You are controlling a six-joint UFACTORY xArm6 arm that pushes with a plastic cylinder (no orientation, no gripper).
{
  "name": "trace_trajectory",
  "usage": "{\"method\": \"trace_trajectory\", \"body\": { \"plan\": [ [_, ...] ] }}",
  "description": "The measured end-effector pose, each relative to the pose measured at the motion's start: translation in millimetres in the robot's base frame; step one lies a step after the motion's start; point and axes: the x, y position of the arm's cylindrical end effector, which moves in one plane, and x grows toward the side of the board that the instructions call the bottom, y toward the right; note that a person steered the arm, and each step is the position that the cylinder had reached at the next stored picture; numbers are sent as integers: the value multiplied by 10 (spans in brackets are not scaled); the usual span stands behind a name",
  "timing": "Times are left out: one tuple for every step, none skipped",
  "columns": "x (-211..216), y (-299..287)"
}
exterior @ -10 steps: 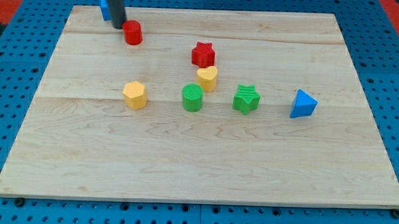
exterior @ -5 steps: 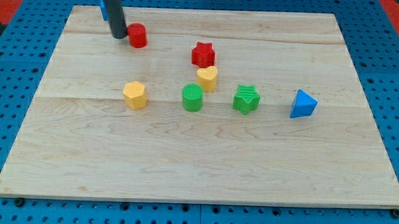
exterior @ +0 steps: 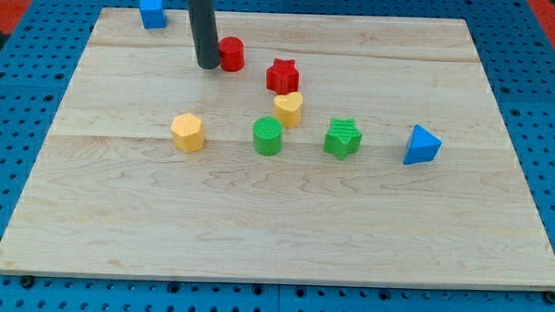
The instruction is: Place the red circle towards the top of the red star
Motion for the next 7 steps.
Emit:
{"method": "trace_trajectory", "body": {
  "plan": [
    [-78, 196],
    [-157, 448],
    [-137, 261],
    [-216, 33],
    [-393, 77],
    [-596, 248],
    [-728, 457]
  ]
}}
